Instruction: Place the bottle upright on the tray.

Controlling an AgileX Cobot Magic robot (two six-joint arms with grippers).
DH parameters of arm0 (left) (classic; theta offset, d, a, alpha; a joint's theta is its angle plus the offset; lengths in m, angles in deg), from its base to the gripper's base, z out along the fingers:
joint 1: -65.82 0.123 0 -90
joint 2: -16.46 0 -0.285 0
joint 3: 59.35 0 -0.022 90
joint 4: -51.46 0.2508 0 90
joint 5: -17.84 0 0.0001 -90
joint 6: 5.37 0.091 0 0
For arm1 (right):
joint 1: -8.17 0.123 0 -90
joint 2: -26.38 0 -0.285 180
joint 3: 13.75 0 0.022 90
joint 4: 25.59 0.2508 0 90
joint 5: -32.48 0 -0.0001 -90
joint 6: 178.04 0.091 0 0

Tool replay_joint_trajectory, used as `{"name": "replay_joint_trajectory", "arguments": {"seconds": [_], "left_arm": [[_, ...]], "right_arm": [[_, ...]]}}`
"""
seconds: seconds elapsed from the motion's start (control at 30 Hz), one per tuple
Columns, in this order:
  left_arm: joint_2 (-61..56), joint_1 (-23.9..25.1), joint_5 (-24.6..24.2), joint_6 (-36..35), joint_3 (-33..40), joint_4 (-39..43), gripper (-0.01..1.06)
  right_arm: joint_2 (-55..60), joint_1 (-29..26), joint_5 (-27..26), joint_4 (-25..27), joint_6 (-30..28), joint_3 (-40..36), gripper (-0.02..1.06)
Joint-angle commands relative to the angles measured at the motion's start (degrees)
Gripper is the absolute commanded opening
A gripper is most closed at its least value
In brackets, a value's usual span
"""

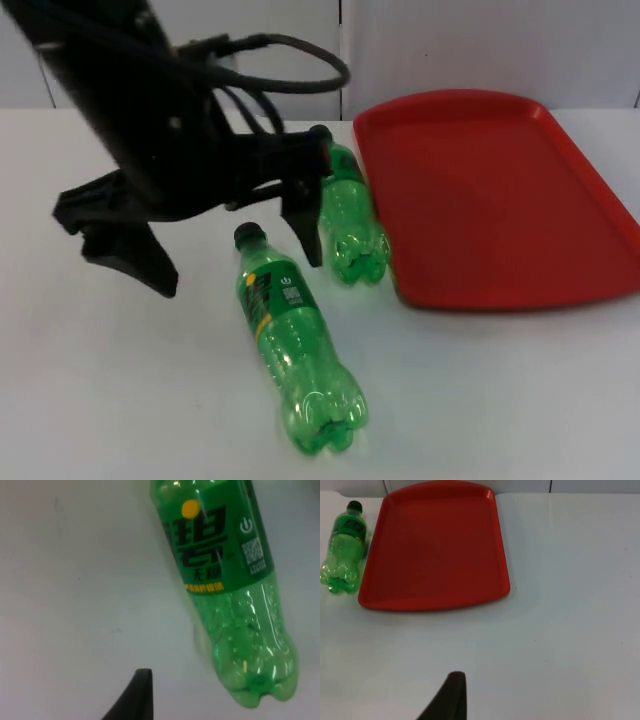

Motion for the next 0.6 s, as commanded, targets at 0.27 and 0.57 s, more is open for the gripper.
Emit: {"name": "replay_joint_trajectory", "arguments": {"seconds": [0.27,0.57], "left_arm": [[9.2,-5.8,1.4,-14.1,-6.6,9.4,1.05],[12.3,-5.9,5.1,-22.9,-6.6,11.3,1.05]], "right_arm": [[-0.2,-0.4,-0.3,0.3,-0.1,-0.1,1.04],[-0.2,-0.4,-0.3,0.3,-0.1,-0.1,1.04]]}}
